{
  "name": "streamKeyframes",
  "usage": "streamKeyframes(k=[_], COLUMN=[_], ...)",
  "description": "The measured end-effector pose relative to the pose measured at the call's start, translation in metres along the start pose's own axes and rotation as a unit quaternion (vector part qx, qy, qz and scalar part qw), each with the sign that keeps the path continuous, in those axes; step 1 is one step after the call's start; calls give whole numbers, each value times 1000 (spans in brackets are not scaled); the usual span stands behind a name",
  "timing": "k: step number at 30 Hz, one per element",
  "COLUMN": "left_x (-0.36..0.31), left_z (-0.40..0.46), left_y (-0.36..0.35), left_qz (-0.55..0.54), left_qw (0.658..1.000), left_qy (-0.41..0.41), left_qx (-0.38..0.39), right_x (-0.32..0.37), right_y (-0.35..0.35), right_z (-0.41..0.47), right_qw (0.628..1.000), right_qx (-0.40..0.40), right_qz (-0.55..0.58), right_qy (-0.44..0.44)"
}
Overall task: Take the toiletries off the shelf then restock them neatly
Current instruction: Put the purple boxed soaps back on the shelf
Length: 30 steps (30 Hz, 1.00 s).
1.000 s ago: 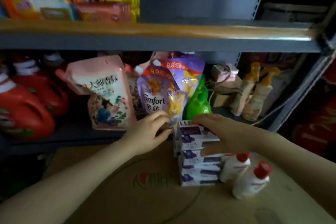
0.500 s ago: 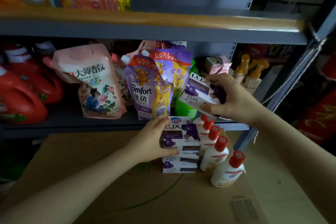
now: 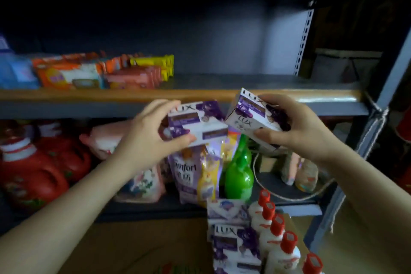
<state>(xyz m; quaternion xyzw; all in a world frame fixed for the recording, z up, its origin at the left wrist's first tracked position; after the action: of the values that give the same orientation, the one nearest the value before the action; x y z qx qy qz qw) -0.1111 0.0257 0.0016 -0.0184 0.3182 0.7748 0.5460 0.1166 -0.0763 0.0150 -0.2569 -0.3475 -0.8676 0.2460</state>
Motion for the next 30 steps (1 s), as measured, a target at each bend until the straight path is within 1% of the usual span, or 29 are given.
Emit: streamKeyframes(k=[1,3,5,7,9,11,15,18,22,24,26,28,30], left_x=[0,0,4,9,17,26,39,51,66,67,63,55,51], left_z=[19,53,83,108,125,135,152,158,158,160,162,163,158], left_y=[16,41,50,40,20,2,-24,-45,-65,-66,-59,-41,-18], left_qz=[10,21,39,92,143,163,168,203,251,268,271,258,228], left_qw=[999,997,996,995,989,981,970,949,923,916,918,935,958], left_qy=[-13,-13,-1,-6,-9,8,28,32,43,31,11,-28,-63], left_qx=[-32,-77,-78,-29,44,103,173,241,290,297,290,240,163], right_x=[11,32,50,60,63,58,40,31,28,28,28,31,34], right_y=[4,11,12,8,0,-6,-10,-15,-26,-35,-46,-59,-72], right_z=[10,30,48,67,82,94,109,119,128,129,132,135,138], right_qw=[1000,998,997,997,997,997,999,999,995,991,989,987,984], right_qx=[-16,-38,-46,-48,-41,-31,-18,21,82,113,131,147,169], right_qz=[14,31,41,22,-11,-26,-28,-34,-49,-50,-50,-48,-45], right_qy=[9,32,48,61,68,61,35,32,35,41,49,52,48])
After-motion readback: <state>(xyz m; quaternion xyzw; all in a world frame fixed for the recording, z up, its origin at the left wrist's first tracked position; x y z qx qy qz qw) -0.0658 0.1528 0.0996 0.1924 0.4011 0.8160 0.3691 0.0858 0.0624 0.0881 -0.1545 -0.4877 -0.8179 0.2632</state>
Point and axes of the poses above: each hand's wrist, its own z-axis towards the middle knuckle, its own y-axis out of the back of the hand, x = y × z, the point moved 7 cm from there along z, towards the middle knuckle, and after that the axes turned 11 degrees about -x, right-handed, at the moved point
